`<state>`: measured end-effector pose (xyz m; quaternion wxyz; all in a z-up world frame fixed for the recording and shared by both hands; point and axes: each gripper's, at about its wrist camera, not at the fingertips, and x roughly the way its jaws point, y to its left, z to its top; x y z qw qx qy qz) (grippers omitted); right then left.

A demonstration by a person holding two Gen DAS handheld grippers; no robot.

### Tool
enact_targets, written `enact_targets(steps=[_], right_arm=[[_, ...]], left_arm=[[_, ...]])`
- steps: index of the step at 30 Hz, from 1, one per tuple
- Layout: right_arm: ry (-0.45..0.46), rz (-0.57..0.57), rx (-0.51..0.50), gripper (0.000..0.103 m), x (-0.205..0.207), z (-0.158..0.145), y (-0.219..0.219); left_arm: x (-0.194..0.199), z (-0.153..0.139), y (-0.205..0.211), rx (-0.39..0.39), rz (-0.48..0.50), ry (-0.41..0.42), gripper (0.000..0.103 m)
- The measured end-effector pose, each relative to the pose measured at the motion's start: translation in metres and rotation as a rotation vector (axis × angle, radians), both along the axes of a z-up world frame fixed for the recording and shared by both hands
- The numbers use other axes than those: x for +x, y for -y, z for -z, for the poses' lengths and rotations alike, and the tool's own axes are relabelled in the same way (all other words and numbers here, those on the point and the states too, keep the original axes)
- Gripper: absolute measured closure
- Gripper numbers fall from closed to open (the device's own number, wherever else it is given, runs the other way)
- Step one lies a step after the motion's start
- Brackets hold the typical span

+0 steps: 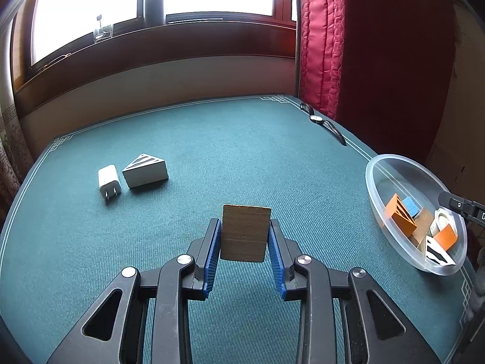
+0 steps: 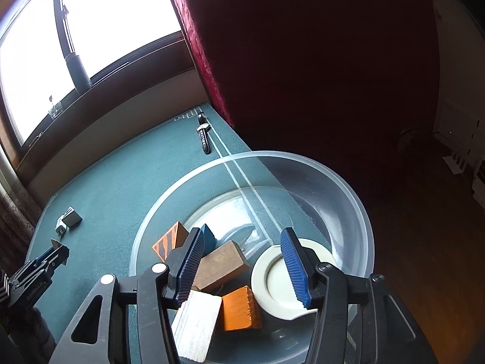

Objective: Organize rigid objects
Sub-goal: 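Lower the wooden plank into the clear bowl and open the left gripper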

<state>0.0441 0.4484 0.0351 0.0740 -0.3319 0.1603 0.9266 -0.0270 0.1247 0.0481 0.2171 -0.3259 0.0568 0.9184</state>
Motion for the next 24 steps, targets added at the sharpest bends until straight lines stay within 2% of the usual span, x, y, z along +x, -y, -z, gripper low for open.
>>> enact_targets(steps=[13, 15, 17, 24], right_arm=[[0.001, 0.013, 0.097, 0.043, 0.015, -0.001, -0.019], [-0.014, 0.016, 0.112, 0.035, 0.018, -0.003, -0.021], [-0.033, 0.025, 0.116, 0.031, 0.022, -0.004, -0.025], [-0.052, 0.030, 0.075, 0.029, 0.024, 0.001, -0.038]], left_arm=[[0.018, -0.002, -0.037, 0.015, 0.095, 0.041, 0.072], [0.022, -0.004, -0.046, 0.017, 0.112, 0.036, 0.071], [0.025, -0.007, -0.056, 0.018, 0.129, 0.033, 0.071], [0.039, -0.014, -0.090, 0.017, 0.189, 0.025, 0.071]])
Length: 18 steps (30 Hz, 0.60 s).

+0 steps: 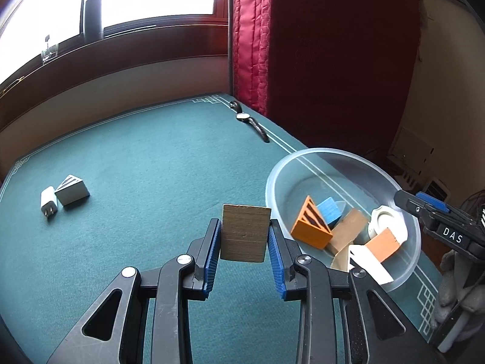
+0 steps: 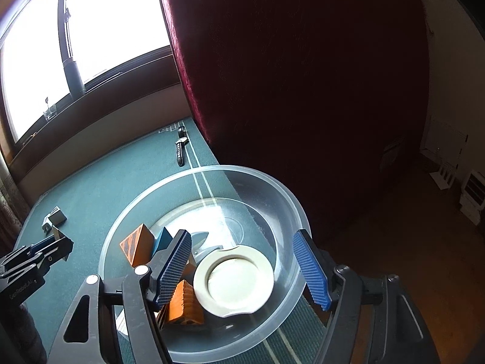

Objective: Organize rigid objects
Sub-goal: 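Lower the wooden plank into the clear bowl and open the left gripper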

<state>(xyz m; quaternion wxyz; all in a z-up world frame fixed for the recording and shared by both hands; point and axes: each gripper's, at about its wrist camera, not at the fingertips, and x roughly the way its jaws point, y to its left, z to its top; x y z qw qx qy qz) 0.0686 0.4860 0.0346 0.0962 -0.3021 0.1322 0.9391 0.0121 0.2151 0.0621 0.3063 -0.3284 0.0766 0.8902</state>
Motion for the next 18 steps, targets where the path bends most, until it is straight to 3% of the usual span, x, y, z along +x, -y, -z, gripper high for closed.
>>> enact_targets(steps=[5, 18], right_arm=[[-0.019, 0.027, -0.023, 0.017, 0.003, -0.001, -0.012], [-0.043, 0.083, -0.080, 0.016, 0.008, -0.009, -0.035]], left_arm=[[0.006, -0.005, -0.022, 0.003, 0.044, -0.004, 0.071], [0.007, -0.006, -0.072, 0.020, 0.140, 0.035, 0.071]])
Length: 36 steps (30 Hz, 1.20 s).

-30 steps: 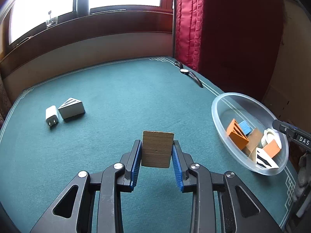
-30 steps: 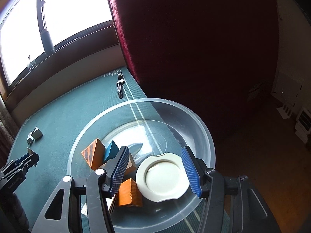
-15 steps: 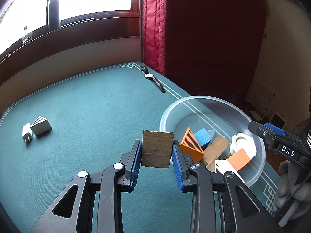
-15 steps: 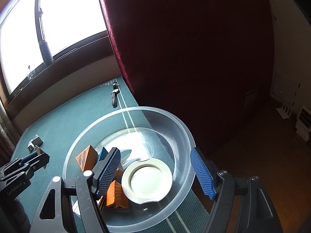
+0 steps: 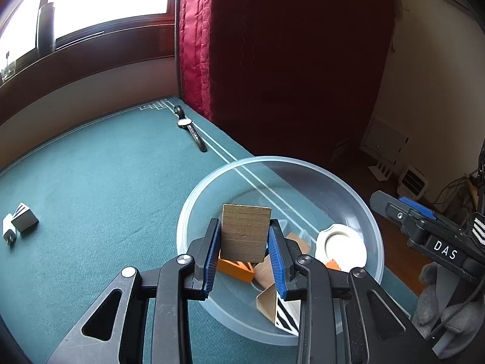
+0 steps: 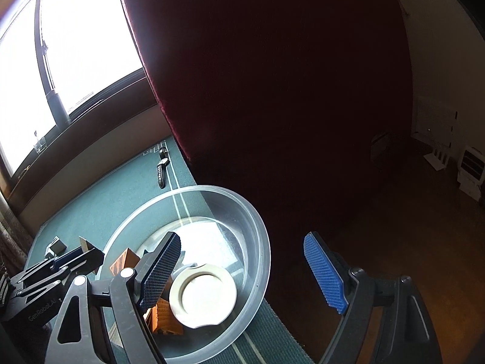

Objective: Organize rigid objects
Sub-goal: 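Lower the wooden plank into the clear bowl and open the left gripper, then withdraw both grippers from the bowl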

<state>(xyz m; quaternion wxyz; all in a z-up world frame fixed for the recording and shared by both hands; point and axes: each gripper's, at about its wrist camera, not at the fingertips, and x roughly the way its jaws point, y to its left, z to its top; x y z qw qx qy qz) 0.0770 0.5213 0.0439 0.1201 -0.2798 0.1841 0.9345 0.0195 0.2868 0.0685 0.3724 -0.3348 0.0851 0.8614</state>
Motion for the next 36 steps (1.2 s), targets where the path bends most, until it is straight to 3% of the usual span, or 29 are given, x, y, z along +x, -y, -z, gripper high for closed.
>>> enact_targets(steps=[11, 12, 13, 15, 29, 36], right_arm=[[-0.008, 0.008, -0.020, 0.016, 0.001, -0.001, -0.003], [-0.008, 0.009, -0.020, 0.016, 0.000, -0.001, -0.001], [-0.008, 0.009, -0.020, 0.016, -0.001, -0.001, -0.001], [-0.010, 0.012, -0.021, 0.016, -0.001, -0.002, 0.000], [-0.001, -0.003, -0.017, 0.016, 0.002, 0.001, 0.008], [0.001, -0.002, -0.019, 0.008, 0.004, 0.000, 0.008]], left_arm=[[-0.001, -0.004, -0.025, 0.028, 0.045, 0.001, 0.070], [-0.004, -0.004, -0.025, 0.035, 0.046, 0.011, 0.062], [-0.006, -0.003, -0.024, 0.043, 0.047, 0.020, 0.045], [-0.007, -0.004, -0.019, 0.063, 0.028, 0.005, 0.031], [-0.025, 0.006, 0.019, 0.014, -0.133, -0.026, 0.031], [-0.026, 0.014, 0.024, -0.020, -0.161, -0.013, 0.021]])
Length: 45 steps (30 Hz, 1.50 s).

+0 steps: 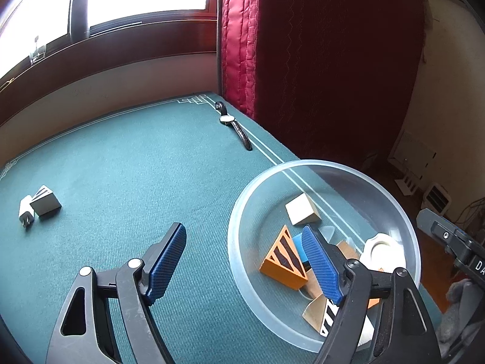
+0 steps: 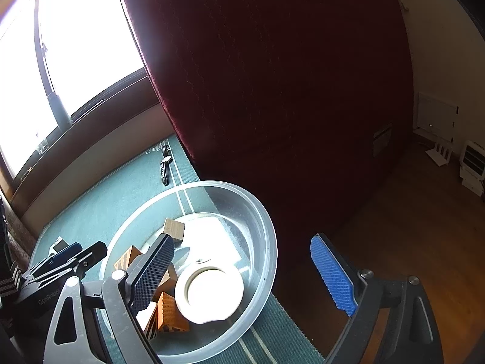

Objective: Organize rigid objects
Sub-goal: 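Withdraw both grippers from the bowl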

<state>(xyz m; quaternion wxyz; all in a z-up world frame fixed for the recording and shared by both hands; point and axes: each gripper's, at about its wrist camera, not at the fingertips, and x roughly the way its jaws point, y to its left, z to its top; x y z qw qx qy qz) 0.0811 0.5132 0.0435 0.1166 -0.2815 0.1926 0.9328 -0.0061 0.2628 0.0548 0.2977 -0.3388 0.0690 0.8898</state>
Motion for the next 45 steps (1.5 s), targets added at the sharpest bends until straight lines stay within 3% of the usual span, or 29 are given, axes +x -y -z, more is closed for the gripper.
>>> enact_targets(steps=[9, 28, 45], right_arm=[[0.003, -0.016, -0.007, 0.002, -0.001, 0.001, 0.004], [0.011, -0.057, 0.012, 0.001, 0.001, -0.001, 0.027], [0.013, -0.250, 0.106, 0.001, -0.017, -0.015, 0.095]], left_arm=[[0.002, 0.001, 0.008, -0.016, -0.023, 0.000, 0.017], [-0.006, 0.003, 0.032, -0.028, -0.077, 0.029, 0.017], [-0.026, 0.009, 0.093, -0.072, -0.190, 0.030, 0.017]])
